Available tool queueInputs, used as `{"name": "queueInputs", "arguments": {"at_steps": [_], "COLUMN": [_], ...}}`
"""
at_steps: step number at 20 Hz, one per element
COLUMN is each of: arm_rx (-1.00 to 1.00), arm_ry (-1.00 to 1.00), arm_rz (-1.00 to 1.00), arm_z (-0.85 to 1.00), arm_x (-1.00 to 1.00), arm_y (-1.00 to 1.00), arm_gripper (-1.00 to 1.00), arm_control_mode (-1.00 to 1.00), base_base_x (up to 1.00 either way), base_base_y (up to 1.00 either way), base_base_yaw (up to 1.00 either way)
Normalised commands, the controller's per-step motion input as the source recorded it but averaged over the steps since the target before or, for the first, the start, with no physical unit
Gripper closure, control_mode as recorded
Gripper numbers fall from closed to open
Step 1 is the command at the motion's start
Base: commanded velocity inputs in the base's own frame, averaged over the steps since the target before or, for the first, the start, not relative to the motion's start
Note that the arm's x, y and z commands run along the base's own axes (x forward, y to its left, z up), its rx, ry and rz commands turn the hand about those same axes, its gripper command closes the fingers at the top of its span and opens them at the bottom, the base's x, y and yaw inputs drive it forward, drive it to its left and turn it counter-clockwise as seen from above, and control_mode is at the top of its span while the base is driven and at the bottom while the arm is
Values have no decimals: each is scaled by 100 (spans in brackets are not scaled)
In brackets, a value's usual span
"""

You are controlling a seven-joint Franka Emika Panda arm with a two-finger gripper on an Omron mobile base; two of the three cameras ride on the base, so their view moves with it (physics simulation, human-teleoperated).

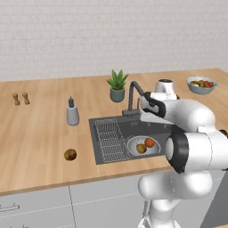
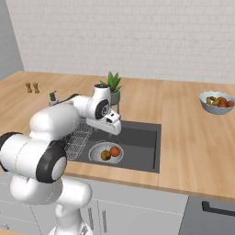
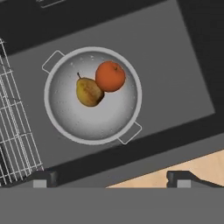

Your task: Put the colander in the sink, put the pear, pear, orange in the colander, and turn on the sink faucet and pour water over the colander.

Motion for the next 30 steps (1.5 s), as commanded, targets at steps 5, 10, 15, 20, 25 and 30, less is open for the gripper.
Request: {"name": "queueInputs", "arguments": {"at_steps": [5,10,15,20,25,30], "arm_rx": [0,0,0,0,0,0], "arm_ry": [-14,-14,-8,0,0,0], "arm_rz": [0,0,1,2,5,4], "arm_z": [38,33,22,3,0,0], "arm_x": [-76,-33,-1,0,0,0], "arm_y": [31,82,87,83,70,67], "arm_gripper": [-100,-100,-100,-100,-100,-100], "arm_control_mode": [-100,-100,-100,-100,-100,-100], "base_base_x": [0,0,0,0,0,0], "base_base_y": [0,0,0,0,0,0], "base_base_yaw": [0,0,0,0,0,0]}}
